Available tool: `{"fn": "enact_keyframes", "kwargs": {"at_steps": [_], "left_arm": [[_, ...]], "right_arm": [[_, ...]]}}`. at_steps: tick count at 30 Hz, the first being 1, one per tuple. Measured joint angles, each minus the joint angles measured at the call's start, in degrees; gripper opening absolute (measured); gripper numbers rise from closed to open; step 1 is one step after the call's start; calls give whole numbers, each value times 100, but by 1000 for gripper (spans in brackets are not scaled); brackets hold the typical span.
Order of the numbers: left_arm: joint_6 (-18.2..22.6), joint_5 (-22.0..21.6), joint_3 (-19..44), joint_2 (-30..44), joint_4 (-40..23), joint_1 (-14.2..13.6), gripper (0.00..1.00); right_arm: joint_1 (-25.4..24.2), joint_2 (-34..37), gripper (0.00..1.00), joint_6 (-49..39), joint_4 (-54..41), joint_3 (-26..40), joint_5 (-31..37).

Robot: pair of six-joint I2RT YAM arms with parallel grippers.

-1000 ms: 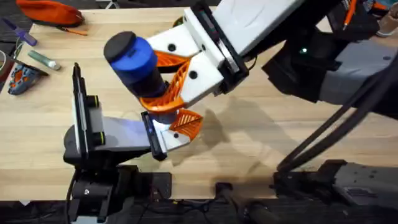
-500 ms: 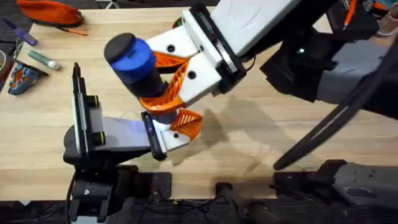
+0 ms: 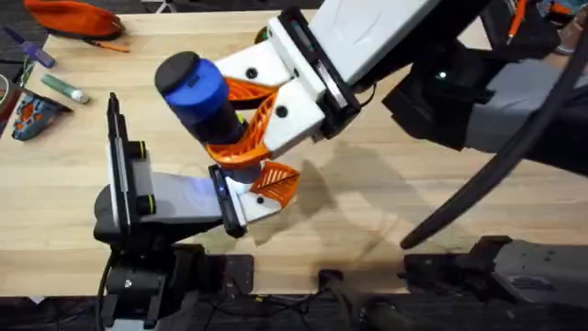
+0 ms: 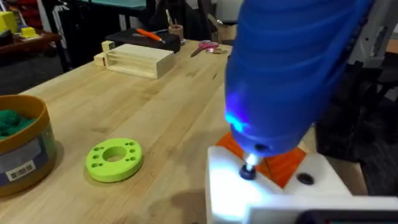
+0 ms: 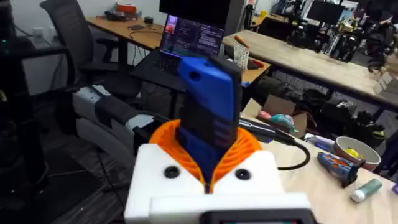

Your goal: Pick up the gripper from the table and insert it into the empty holder that is missing its gripper. Then pick up a screw, insert it into the mounting hole, and use the screwdriver to tighten it. Finally, clean up the table by picking up the vegetable and placing it into the bucket.

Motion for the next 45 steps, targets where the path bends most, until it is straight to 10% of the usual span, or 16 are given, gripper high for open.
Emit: {"fn": "enact_keyframes", "kwargs": {"at_steps": [45], "left_arm": [[-26,-2,0,22,-2,0,12]], "right_arm": [[-103,149,22,8,123,35,-164]]}}
